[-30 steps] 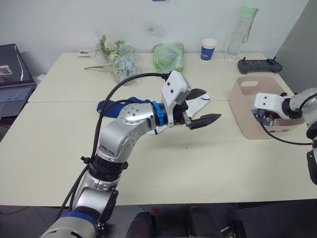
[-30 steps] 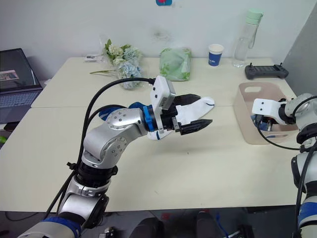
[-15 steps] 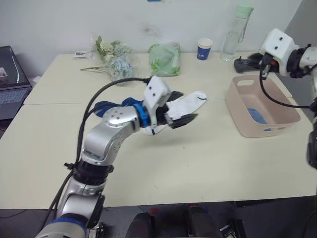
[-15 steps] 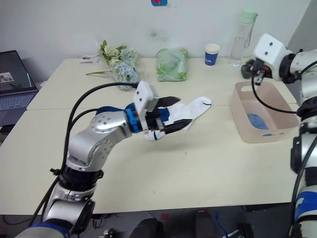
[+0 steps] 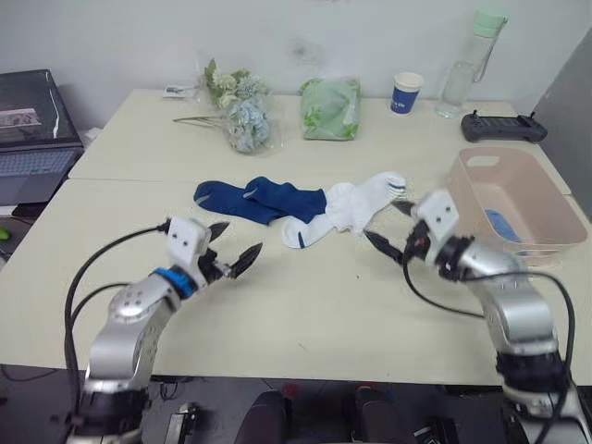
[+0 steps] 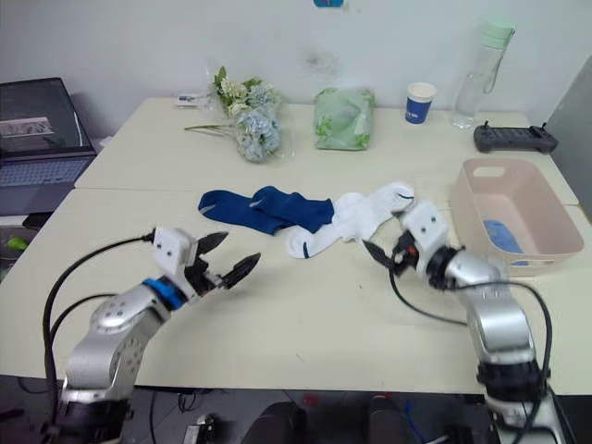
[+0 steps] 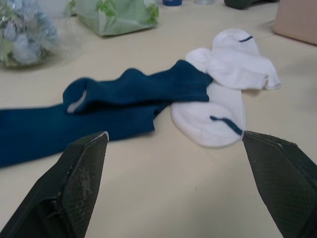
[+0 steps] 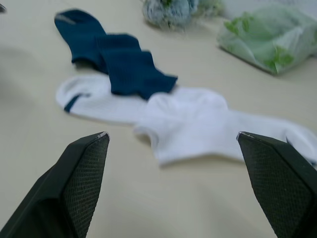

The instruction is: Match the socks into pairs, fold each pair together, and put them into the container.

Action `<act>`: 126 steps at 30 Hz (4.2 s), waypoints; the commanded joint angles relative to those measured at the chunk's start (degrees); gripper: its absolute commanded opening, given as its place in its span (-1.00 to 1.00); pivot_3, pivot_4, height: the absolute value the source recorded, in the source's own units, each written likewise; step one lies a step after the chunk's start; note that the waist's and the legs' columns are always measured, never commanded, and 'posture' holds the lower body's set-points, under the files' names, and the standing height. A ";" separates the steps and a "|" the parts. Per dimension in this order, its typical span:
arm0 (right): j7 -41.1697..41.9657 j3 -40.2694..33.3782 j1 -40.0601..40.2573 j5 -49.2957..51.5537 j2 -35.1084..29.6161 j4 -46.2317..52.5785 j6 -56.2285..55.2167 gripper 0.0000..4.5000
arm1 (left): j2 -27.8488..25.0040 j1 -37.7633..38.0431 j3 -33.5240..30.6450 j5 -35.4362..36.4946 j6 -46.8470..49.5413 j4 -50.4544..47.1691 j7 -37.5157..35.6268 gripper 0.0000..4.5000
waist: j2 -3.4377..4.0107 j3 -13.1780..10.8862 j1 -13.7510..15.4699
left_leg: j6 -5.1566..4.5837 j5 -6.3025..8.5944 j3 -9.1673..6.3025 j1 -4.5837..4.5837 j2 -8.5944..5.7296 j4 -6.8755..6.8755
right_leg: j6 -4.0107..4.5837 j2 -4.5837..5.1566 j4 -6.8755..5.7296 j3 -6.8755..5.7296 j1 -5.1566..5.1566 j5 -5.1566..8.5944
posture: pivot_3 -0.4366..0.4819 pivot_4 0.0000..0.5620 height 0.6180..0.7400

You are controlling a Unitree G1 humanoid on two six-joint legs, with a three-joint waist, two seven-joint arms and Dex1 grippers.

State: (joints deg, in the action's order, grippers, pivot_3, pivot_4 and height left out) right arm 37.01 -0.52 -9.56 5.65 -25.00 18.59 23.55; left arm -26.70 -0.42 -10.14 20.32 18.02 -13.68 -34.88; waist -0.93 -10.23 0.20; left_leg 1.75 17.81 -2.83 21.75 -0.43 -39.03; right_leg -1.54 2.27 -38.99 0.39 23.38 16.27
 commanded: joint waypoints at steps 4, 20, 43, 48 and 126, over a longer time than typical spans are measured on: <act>-4.71 -1.16 10.39 -1.25 1.59 2.49 -11.10 0.99 | 2.45 7.63 -1.54 -1.00 -3.75 -5.23 3.16 1.00 | 0.00 0.01 -0.56 | -0.13 0.07 0.01 -0.20 0.06 0.02 | 0.02 -0.09 -0.06 0.01 -0.13 -0.01 | -0.05 -0.47 1.00; -7.54 0.20 -0.70 2.46 3.96 -2.08 1.02 0.99 | 1.83 1.72 5.32 -2.77 -4.47 -8.61 1.85 1.00 | -0.05 0.06 -0.72 | -0.14 0.08 0.08 -0.42 0.06 0.06 | 0.06 -0.21 -0.07 0.11 -0.29 -0.03 | -0.05 -0.47 1.00; -6.78 4.40 -24.08 4.93 14.51 -28.77 12.55 -0.18 | -1.05 -6.30 7.37 1.34 4.03 -16.15 1.96 1.00 | -0.05 0.08 -1.94 | -0.12 0.06 0.13 -0.34 0.10 0.06 | 0.11 -0.22 -0.08 0.18 -0.16 -0.07 | -0.05 -0.47 1.00; -6.64 4.25 -24.16 5.27 14.50 -29.67 11.84 -0.98 | -1.26 -6.75 7.85 1.55 4.07 -15.96 1.77 1.00 | -0.05 0.08 -1.91 | -0.12 0.06 0.13 -0.32 0.09 0.07 | 0.11 -0.21 -0.08 0.18 -0.14 -0.07 | -0.05 -0.47 1.00; 19.40 6.64 -4.05 41.02 -17.52 4.30 41.97 -0.98 | -7.17 -9.48 11.87 1.41 6.46 -9.40 -9.49 1.00 | -0.11 0.05 -1.98 | -0.21 0.11 -0.02 -0.28 0.09 0.08 | 0.09 -0.28 0.00 0.05 -0.20 -0.06 | -0.05 -0.47 1.00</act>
State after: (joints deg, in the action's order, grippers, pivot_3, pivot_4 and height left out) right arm 56.81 5.89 -12.76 46.99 -42.76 22.56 67.39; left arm -34.14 -9.57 0.79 22.49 25.55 -23.65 -44.38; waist -1.04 -10.18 -1.78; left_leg 1.55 17.91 -2.86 21.46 -0.33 -38.95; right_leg -1.45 1.98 -38.99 0.43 23.18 16.21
